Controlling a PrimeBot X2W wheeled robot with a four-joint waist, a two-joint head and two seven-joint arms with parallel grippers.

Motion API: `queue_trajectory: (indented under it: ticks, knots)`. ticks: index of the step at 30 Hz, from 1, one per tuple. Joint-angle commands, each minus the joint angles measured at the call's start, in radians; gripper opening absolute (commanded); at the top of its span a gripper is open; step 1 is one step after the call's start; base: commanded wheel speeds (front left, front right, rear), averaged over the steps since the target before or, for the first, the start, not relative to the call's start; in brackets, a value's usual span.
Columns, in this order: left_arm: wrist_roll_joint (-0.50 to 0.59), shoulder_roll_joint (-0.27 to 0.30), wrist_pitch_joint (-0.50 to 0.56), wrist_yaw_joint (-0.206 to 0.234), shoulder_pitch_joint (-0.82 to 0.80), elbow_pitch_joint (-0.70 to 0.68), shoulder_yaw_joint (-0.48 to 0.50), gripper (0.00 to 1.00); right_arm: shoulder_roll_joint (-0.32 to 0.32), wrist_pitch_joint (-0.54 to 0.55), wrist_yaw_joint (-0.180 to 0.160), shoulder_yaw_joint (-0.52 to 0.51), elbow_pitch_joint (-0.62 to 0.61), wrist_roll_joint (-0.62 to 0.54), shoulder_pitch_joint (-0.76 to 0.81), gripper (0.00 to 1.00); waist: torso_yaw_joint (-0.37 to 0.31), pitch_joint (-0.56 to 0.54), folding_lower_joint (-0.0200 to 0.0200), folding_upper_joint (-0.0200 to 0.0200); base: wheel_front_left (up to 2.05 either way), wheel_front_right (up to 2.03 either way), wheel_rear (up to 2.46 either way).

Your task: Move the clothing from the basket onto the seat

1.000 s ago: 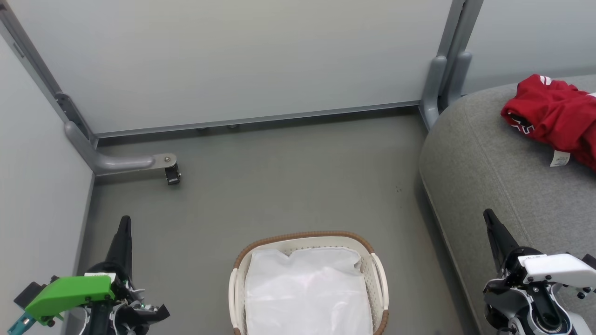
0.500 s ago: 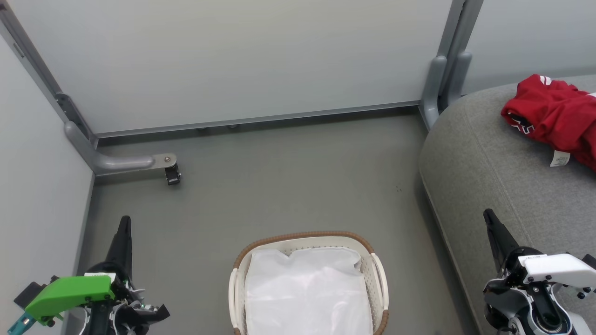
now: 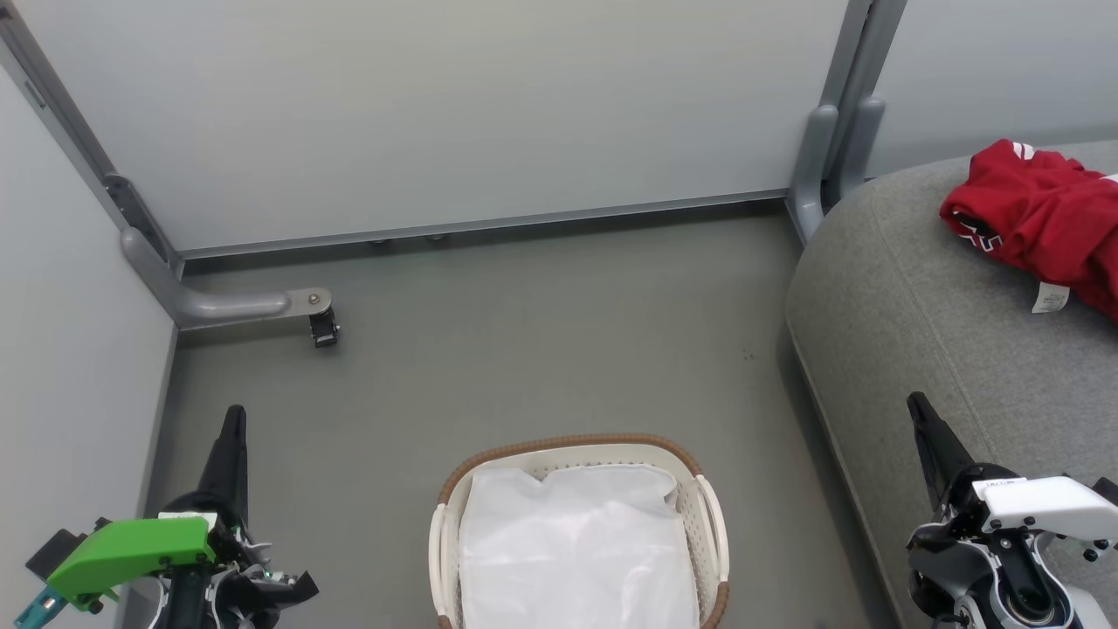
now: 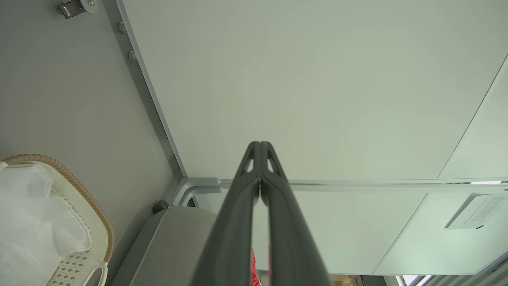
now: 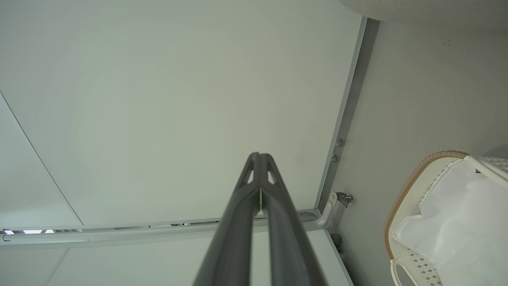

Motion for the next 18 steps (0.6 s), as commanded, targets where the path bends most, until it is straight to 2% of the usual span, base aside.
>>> queue_trajectory:
  ticks: [1, 18]
  knots:
    - [-0.003, 0.006, 0.004, -0.006, -0.01, -0.002, 0.002, 0.0, -0.003, 0.004, 0.0, -0.003, -0.003, -0.003, -0.006, 0.0, 0.0, 0.0, 0.0, 0.0, 0.0, 0.0, 0.0]
    - [-0.003, 0.006, 0.004, -0.005, -0.01, -0.002, 0.002, 0.0, -0.002, 0.006, 0.0, -0.005, -0.003, -0.004, -0.006, 0.0, 0.0, 0.0, 0.0, 0.0, 0.0, 0.0, 0.0]
